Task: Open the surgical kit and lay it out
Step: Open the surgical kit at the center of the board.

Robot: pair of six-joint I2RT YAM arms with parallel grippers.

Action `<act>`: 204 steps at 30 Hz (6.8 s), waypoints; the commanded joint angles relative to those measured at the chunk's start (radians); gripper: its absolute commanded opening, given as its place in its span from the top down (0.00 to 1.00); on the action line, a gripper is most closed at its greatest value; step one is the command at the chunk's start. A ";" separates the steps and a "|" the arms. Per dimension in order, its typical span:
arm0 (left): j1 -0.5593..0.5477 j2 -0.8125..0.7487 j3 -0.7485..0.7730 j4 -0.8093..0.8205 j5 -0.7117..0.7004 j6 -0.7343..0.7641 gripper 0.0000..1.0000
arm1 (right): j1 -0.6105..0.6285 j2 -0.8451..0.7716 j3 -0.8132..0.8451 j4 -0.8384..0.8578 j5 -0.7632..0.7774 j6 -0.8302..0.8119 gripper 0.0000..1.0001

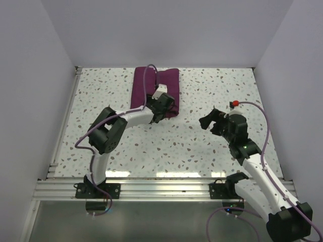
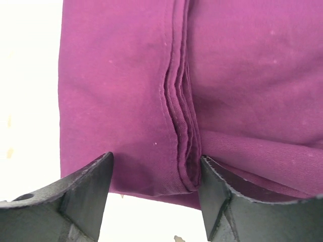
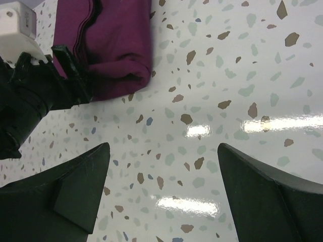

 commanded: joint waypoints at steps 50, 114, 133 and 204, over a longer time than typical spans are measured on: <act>0.605 -0.513 -0.380 0.018 0.246 -0.362 0.00 | 0.222 0.617 0.522 -0.119 0.125 -0.114 0.12; 0.608 -0.510 -0.520 0.190 0.382 -0.324 0.01 | 0.213 1.147 1.042 -0.322 0.826 -0.028 1.00; 0.591 -0.442 -0.356 0.279 0.536 -0.189 0.02 | 0.154 1.083 0.831 -0.363 0.683 0.153 0.01; 0.422 -0.020 0.384 -0.013 0.567 0.184 1.00 | 0.171 0.557 0.465 -0.296 0.551 -0.006 0.02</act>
